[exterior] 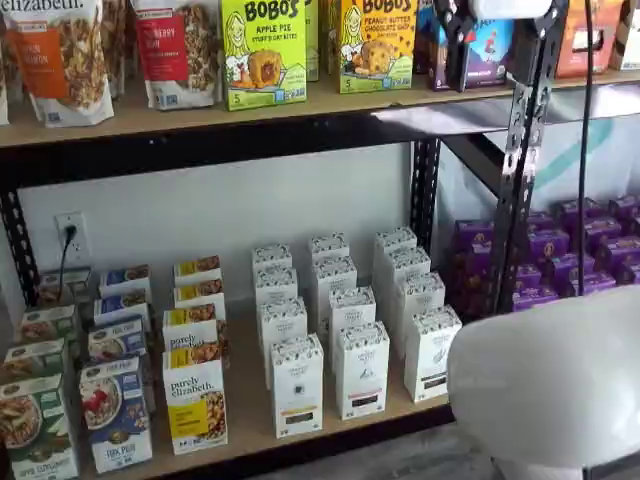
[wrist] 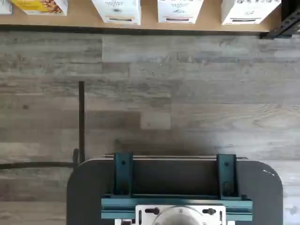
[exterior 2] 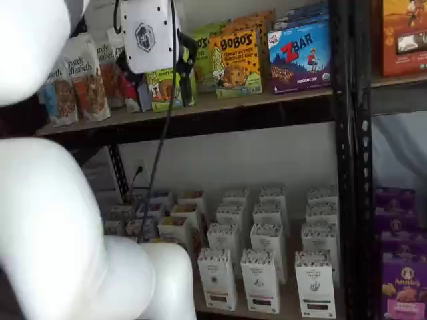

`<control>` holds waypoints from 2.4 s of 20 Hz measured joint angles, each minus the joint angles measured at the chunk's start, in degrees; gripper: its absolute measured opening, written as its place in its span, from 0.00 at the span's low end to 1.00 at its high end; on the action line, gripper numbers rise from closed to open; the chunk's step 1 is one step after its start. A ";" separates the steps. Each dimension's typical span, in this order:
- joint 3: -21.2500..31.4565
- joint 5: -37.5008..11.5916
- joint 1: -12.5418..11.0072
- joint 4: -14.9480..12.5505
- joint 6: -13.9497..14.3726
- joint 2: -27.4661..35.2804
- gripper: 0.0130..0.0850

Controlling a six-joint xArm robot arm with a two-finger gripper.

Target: Pick up the white box with a yellow strip in the middle, on the bottom shelf, the fourth box from the left

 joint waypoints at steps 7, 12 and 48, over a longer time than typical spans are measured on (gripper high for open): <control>1.27 -0.87 -3.20 4.14 -1.59 -0.45 1.00; 4.38 -4.20 -0.58 2.38 0.10 -0.97 1.00; 32.00 -54.50 18.37 -0.10 16.65 17.50 1.00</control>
